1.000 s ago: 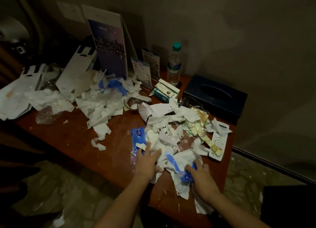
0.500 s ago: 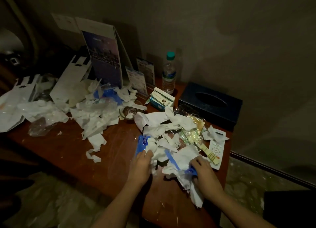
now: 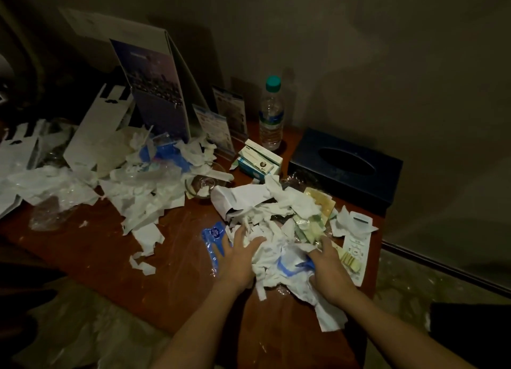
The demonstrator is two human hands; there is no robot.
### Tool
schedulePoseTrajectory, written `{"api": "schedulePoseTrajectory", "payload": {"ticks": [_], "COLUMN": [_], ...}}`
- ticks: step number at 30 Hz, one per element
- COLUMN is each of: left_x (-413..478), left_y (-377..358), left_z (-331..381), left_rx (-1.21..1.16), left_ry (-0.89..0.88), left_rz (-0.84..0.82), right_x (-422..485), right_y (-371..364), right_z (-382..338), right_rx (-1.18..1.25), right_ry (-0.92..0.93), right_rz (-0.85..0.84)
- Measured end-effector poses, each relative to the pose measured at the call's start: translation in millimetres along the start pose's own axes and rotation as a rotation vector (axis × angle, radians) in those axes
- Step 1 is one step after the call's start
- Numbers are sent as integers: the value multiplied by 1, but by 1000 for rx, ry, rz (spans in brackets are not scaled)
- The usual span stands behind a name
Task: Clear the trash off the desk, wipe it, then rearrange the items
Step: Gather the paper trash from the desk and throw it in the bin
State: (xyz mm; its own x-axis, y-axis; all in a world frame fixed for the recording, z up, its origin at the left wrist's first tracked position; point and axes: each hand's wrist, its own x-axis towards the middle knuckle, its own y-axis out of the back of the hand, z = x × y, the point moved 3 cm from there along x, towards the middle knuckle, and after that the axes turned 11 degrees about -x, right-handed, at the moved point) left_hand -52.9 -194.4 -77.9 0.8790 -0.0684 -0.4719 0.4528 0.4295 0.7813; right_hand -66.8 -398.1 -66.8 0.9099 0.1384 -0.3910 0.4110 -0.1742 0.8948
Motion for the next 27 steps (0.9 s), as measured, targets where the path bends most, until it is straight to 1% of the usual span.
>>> {"api": "schedulePoseTrajectory", "payload": {"ticks": [4,7,12,13,16,19,25,27], "left_x": [-3,-6,-14,-14,-16,-16,-12,-10], "left_y": [2,0,-2,-2,7,7,1,-3], "left_z": [8,9,10,9,5,1,2,1], "left_rx": [-5,-48,-332,-369,-487,-353,-346,-384], "left_ry": [-7,-53,-161,-150,-25,-2,-7,-38], "left_rz": [20,99,163,176,187,130,111,140], "right_x": [0,-2,-10,-13,-17,-15,-11,-9], "right_y": [-6,-7,-7,-6,-4,-4,-9,-9], "right_z": [-3,-5,-4,-4,-6,-8,-13,-14], "right_rx": [-42,-44,-4,-6,-16,51,209,197], "right_ry": [-2,26,17,16,47,44,-55,-111], "right_rz": [34,40,48,55,51,55,46,19]}}
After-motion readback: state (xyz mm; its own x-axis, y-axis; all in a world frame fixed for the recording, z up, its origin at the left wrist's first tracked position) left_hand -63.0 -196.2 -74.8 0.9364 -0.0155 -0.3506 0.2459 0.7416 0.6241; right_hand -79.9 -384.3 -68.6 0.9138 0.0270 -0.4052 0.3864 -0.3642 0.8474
